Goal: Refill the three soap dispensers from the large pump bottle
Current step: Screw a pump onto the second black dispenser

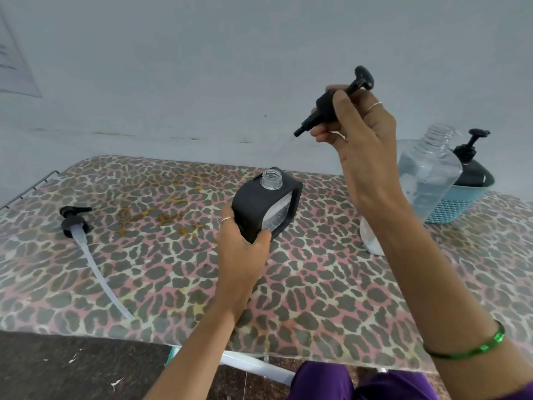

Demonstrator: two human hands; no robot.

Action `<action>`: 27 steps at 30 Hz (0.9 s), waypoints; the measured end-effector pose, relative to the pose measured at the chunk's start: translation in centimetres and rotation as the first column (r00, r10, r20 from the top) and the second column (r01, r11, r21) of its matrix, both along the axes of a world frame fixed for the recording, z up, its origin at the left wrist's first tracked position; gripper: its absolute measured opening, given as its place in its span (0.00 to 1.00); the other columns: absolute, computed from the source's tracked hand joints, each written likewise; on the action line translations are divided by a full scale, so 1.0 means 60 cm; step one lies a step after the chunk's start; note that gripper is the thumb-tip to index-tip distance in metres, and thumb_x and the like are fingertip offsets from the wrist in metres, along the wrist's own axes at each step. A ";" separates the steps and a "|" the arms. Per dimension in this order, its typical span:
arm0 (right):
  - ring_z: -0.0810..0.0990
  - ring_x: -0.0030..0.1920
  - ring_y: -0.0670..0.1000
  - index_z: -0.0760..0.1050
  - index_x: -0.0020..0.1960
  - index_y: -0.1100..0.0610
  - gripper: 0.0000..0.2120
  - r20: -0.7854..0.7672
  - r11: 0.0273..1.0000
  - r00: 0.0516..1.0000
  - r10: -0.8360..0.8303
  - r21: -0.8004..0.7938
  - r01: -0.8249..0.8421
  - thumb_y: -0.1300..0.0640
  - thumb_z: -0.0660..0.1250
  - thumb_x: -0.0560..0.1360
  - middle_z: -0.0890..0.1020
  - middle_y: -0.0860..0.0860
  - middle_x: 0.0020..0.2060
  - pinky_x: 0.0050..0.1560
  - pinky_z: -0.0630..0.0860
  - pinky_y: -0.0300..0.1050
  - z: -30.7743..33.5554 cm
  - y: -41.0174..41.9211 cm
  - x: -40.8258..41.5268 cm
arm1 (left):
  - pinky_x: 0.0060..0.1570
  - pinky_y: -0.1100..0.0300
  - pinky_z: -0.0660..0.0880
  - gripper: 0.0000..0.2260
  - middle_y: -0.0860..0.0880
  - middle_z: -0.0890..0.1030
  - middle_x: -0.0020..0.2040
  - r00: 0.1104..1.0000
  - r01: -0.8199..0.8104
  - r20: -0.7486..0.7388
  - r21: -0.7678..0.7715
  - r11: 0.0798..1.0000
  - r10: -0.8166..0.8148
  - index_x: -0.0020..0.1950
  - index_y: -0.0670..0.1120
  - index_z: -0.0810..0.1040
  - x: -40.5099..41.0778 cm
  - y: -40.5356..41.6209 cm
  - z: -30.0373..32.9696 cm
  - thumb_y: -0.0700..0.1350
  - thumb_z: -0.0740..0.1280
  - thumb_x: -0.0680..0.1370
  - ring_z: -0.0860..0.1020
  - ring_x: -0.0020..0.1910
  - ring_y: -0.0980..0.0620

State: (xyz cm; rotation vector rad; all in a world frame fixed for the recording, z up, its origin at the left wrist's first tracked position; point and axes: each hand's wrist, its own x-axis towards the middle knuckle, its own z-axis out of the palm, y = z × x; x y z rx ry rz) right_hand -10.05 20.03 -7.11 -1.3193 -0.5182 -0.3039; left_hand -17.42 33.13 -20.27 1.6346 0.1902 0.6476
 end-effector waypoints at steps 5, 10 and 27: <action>0.77 0.35 0.51 0.75 0.56 0.65 0.10 -0.067 0.998 0.996 0.054 -0.022 -0.055 0.58 0.60 0.82 0.80 0.56 0.41 0.41 0.75 0.41 -0.004 0.017 -0.004 | 0.36 0.73 0.74 0.29 0.68 0.79 0.44 1.000 0.018 -0.006 -0.009 1.000 -0.018 0.46 0.73 0.70 0.000 -0.001 0.006 0.35 0.66 0.70 0.79 0.41 0.66; 0.75 0.33 0.50 0.75 0.54 0.66 0.12 -0.062 0.999 0.997 0.052 0.012 -0.052 0.57 0.60 0.82 0.80 0.55 0.39 0.39 0.73 0.40 -0.006 0.016 -0.001 | 0.38 0.72 0.75 0.23 0.61 0.80 0.45 1.000 0.008 0.008 -0.031 0.999 -0.008 0.51 0.63 0.70 0.000 -0.002 0.002 0.35 0.66 0.70 0.80 0.44 0.63; 0.81 0.46 0.56 0.79 0.57 0.50 0.10 0.032 0.832 0.999 -0.009 -0.555 0.025 0.49 0.63 0.80 0.84 0.58 0.44 0.47 0.77 0.54 -0.089 0.049 0.006 | 0.39 0.53 0.78 0.21 0.50 0.79 0.46 1.000 0.010 -0.012 -0.009 1.000 -0.010 0.47 0.69 0.69 0.001 -0.002 0.008 0.42 0.66 0.68 0.79 0.41 0.52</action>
